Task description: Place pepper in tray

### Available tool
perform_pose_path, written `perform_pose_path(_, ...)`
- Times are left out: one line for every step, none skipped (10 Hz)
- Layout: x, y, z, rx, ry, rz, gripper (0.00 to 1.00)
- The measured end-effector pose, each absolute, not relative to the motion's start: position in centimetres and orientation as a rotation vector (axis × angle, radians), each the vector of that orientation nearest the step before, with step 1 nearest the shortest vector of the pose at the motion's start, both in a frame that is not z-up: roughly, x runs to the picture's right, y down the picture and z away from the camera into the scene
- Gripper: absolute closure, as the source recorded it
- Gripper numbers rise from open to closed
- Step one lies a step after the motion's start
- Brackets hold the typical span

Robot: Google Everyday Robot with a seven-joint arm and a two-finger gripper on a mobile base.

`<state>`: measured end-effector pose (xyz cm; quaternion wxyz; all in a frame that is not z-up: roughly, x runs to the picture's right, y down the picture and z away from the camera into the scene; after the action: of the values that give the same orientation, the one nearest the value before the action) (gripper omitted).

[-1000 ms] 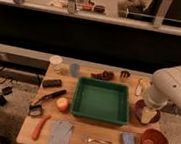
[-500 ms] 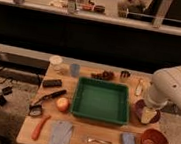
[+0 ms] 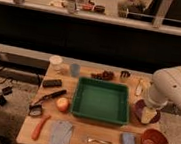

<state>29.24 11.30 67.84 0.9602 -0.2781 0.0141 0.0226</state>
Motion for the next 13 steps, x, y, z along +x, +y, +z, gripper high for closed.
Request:
perform_pose_path(29.2,11.4,67.7,-0.556,0.001,0.03,0.2)
perform_pose_path(29.0,11.4,67.6,-0.547,-0.022,0.015,0.2)
perform_pose_path(28.7,11.3,67.5,-0.536,-0.042,-0.004,0.2)
perform_pose_path(28.4,11.3,67.5,-0.528,-0.059,-0.023,0.2)
perform_pose_path(28.1,11.2,67.4,-0.512,-0.075,-0.053,0.2)
perform_pose_path(27.9,11.2,67.3,-0.492,-0.094,-0.1,0.2)
perform_pose_path(27.8,11.2,67.2,-0.482,-0.105,-0.127,0.2)
perform_pose_path(27.6,11.1,67.4,-0.465,-0.121,-0.19,0.2)
perform_pose_path(27.0,11.1,67.4,-0.446,-0.141,-0.279,0.2)
perform_pose_path(26.5,11.0,67.5,-0.431,-0.157,-0.358,0.2)
perform_pose_path(26.3,11.0,67.7,-0.42,-0.179,-0.437,0.2)
perform_pose_path(26.0,11.0,67.9,-0.405,-0.222,-0.539,0.2)
perform_pose_path(25.8,11.0,68.0,-0.408,-0.268,-0.591,0.2)
